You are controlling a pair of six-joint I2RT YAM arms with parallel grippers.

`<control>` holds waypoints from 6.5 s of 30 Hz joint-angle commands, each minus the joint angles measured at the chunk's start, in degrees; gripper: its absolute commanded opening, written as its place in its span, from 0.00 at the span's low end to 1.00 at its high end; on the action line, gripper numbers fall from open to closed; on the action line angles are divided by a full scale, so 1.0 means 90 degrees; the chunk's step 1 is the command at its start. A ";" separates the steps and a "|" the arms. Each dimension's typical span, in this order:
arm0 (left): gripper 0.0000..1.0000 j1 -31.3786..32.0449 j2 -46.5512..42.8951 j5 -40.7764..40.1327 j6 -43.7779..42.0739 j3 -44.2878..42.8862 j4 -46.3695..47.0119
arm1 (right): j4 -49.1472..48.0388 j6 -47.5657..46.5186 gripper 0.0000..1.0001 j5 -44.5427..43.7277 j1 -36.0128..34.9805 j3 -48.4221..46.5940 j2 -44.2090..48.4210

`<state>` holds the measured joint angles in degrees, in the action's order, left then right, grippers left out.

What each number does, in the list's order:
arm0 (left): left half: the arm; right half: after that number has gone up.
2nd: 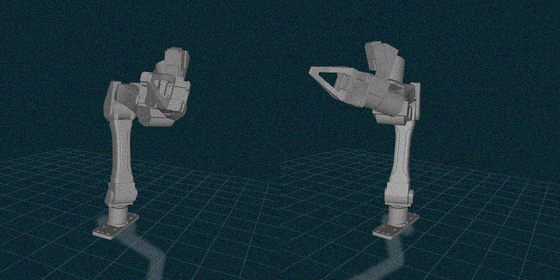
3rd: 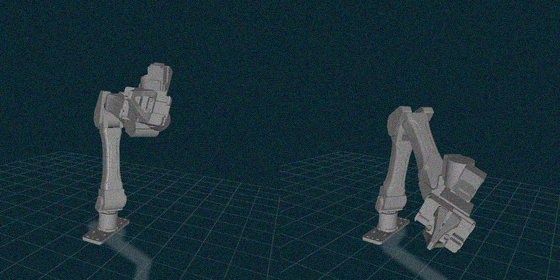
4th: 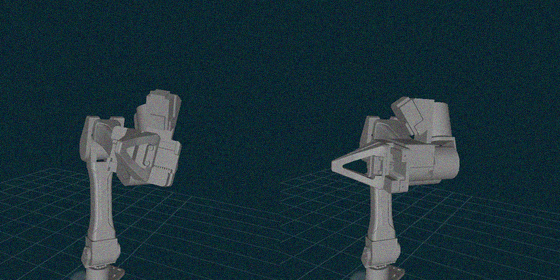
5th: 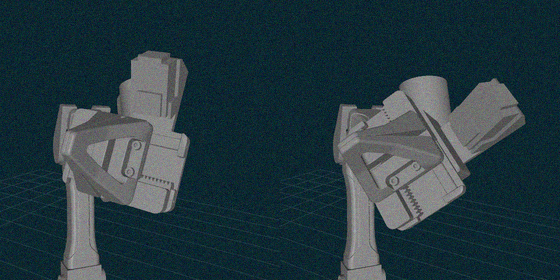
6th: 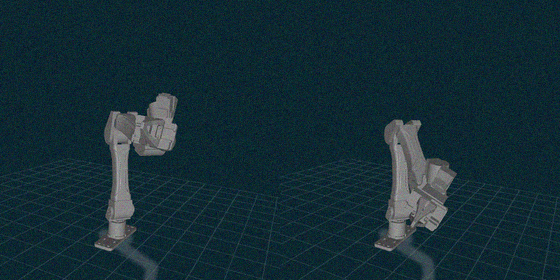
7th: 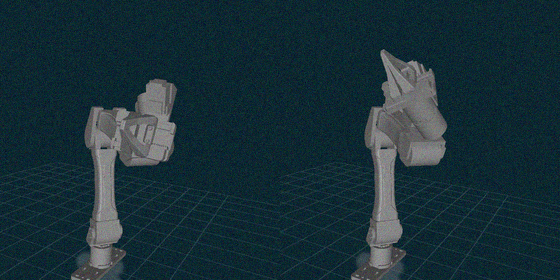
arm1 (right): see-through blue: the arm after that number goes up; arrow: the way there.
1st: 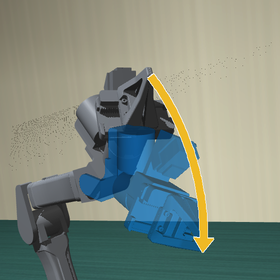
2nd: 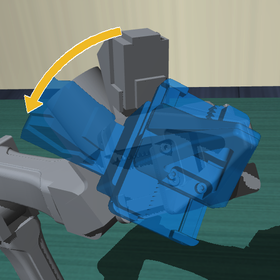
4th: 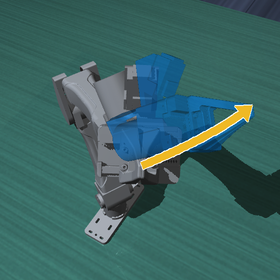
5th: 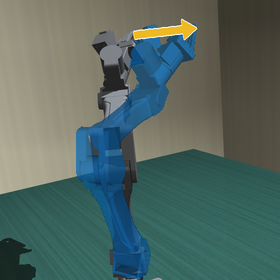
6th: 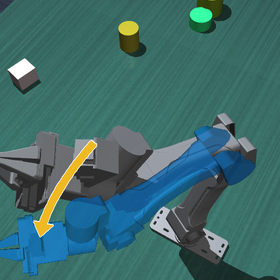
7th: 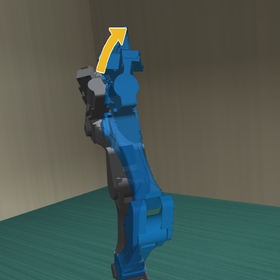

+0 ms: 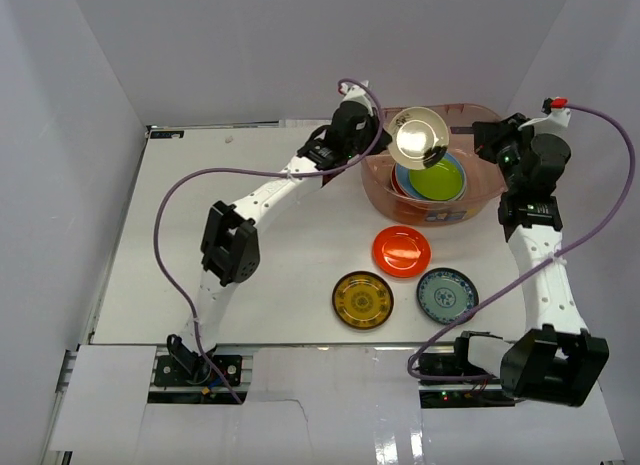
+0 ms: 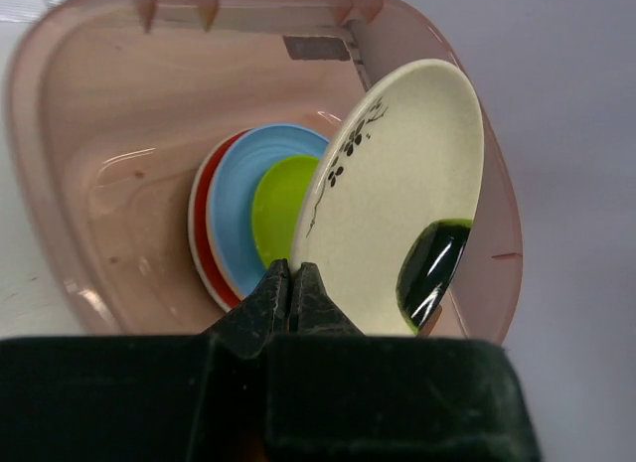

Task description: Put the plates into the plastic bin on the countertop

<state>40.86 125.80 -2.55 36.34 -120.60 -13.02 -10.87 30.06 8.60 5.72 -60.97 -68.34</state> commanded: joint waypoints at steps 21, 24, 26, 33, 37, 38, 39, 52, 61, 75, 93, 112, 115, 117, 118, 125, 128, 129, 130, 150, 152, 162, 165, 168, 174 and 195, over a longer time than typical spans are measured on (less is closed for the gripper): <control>0.83 0.0245 -0.2322 0.0439 -0.0903 0.1450 0.0860 | 0.1159 -0.1191 0.33 0.1137 -0.2233 0.1196 0.1557; 0.79 0.0255 -0.4003 0.0410 -0.0747 0.3970 0.0958 | 0.1091 -0.1017 0.34 0.0569 -0.2802 0.2094 0.2035; 0.77 0.0264 -0.4948 0.0381 -0.0572 0.5528 0.0588 | 0.1100 -0.0851 0.34 0.0218 -0.2900 0.2863 0.2455; 0.75 0.0362 -0.6038 0.1590 0.0269 0.8523 0.0216 | 0.2008 -0.0499 0.41 -0.0672 -0.3047 0.4331 0.3081; 0.77 0.0509 -0.5776 0.1757 0.0230 0.8956 0.0420 | 0.2526 -0.0460 0.67 -0.1539 -0.3194 0.4441 0.3189; 0.77 0.0509 -0.5687 0.1758 0.0220 0.9004 0.0469 | 0.2594 -0.0508 0.68 -0.1696 -0.3203 0.4402 0.3160; 0.77 0.0509 -0.5590 0.1806 0.0191 0.9034 0.0528 | 0.2547 -0.0537 0.70 -0.1852 -0.3203 0.4363 0.3111; 0.75 0.0567 -0.4505 0.2431 -0.0141 0.8878 0.0987 | 0.1151 -0.0782 0.58 -0.2782 -0.2814 0.3991 0.1333; 0.70 0.0743 -0.3949 0.2578 -0.0131 0.8615 0.1114 | 0.0360 -0.0821 0.59 -0.1552 -0.1818 0.4050 0.0553; 0.51 0.0919 -0.3411 0.1885 -0.0082 0.8370 0.0929 | -0.1125 -0.0304 0.22 -0.0692 -0.1582 0.4664 -0.0396; 0.00 0.0899 -0.4601 0.0576 0.0201 0.9228 0.0519 | -0.0453 0.0468 0.08 0.0167 -0.2188 0.4483 0.2563; 0.00 0.0831 -0.6087 0.0439 -0.0111 0.8342 0.0040 | -0.0315 -0.0606 0.08 -0.2011 -0.0724 0.0262 -0.1556; 0.00 0.0782 -0.5951 0.0070 -0.0471 0.7766 -0.0222 | -0.0286 -0.0577 0.10 -0.1503 -0.0401 -0.0041 -0.2133; 0.00 0.0675 -0.5814 -0.0058 -0.0599 0.7241 -0.0311 | -0.0199 -0.0557 0.21 -0.1415 -0.0352 -0.0149 -0.2290; 0.00 0.0636 -0.5678 -0.0059 -0.0677 0.7063 -0.0312 | -0.0130 -0.0557 0.31 -0.1376 -0.0342 -0.0207 -0.2329; 0.00 0.0450 -0.4468 -0.0039 -0.0844 0.4819 -0.0292 | 0.0397 -0.0567 0.80 -0.0566 -0.0284 -0.0384 -0.1288; 0.00 0.0333 -0.3550 0.0136 -0.0776 0.3581 -0.0215 | 0.0582 -0.0684 0.55 -0.0419 -0.0089 -0.0442 -0.0516; 0.00 0.0285 -0.3035 0.0175 -0.0679 0.3256 -0.0195 | 0.0670 -0.0704 0.38 -0.0380 -0.0021 -0.0481 -0.0368; 0.00 0.0265 -0.2769 0.0214 -0.0639 0.2567 -0.0185 | 0.0884 -0.0733 0.08 -0.0263 0.0135 -0.0539 -0.0066; 0.38 0.0265 0.1433 0.0534 -0.0629 -0.2030 0.0948 | 0.0808 -0.0392 0.08 0.1164 0.0332 0.0456 0.1060; 0.60 0.0265 0.1345 0.0683 -0.0658 -0.2030 0.0899 | 0.0721 -0.0304 0.08 0.1212 0.0332 0.0495 0.1050; 0.78 0.0410 -0.1435 0.1289 -0.0952 0.0982 0.0763 | 0.0661 -0.0196 0.10 0.1554 0.0322 0.0953 0.1313; 0.76 0.0771 -0.2724 0.1017 -0.0903 0.3135 0.0792 | 0.0691 -0.0225 0.11 0.1798 0.0322 0.1129 0.1460; 0.76 0.1405 -0.3615 0.0452 -0.0747 0.4906 0.0851 | 0.0700 -0.0215 0.13 0.2003 0.0322 0.1412 0.1713; 0.75 0.2237 -0.3607 0.0653 0.0161 0.6337 0.0792 | 0.0875 -0.0283 0.18 0.2569 0.0312 0.1589 0.2231; 0.55 0.2599 -0.0307 0.2119 0.0328 0.4544 0.1808 | 0.0114 0.0195 0.20 0.2990 -0.0049 0.2048 0.2017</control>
<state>64.14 120.75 15.66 39.55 -76.31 3.73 -6.37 31.33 34.33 5.74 -42.50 -50.41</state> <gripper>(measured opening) 0.581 0.200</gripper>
